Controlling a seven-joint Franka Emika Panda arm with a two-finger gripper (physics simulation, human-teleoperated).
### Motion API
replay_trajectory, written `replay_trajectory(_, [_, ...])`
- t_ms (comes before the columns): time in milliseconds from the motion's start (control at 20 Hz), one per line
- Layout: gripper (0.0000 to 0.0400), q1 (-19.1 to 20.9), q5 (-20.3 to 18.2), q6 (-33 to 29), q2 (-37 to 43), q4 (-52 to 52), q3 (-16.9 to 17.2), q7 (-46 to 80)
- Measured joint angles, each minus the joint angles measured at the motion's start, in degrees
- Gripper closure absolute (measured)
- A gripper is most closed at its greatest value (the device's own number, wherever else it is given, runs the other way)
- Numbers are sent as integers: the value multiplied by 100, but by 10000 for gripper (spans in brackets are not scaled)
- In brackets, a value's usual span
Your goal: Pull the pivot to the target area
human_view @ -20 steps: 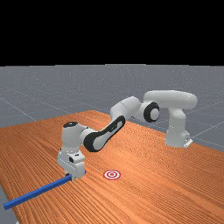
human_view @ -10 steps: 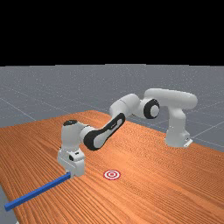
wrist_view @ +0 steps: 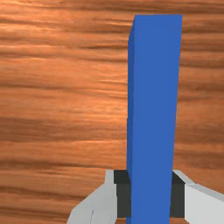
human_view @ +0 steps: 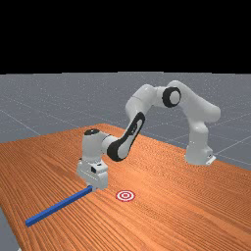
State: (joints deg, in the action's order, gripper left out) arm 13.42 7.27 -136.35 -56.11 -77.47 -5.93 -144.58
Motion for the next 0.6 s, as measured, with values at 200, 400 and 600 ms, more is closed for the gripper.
replay_trajectory(200, [305, 175, -4, -798, 857, -1684, -14, 15])
replay_trajectory(400, [305, 103, 211, -1388, 1434, -2835, 198, 190])
replay_trajectory(600, [305, 363, 89, -1923, 1979, -3965, 66, 38])
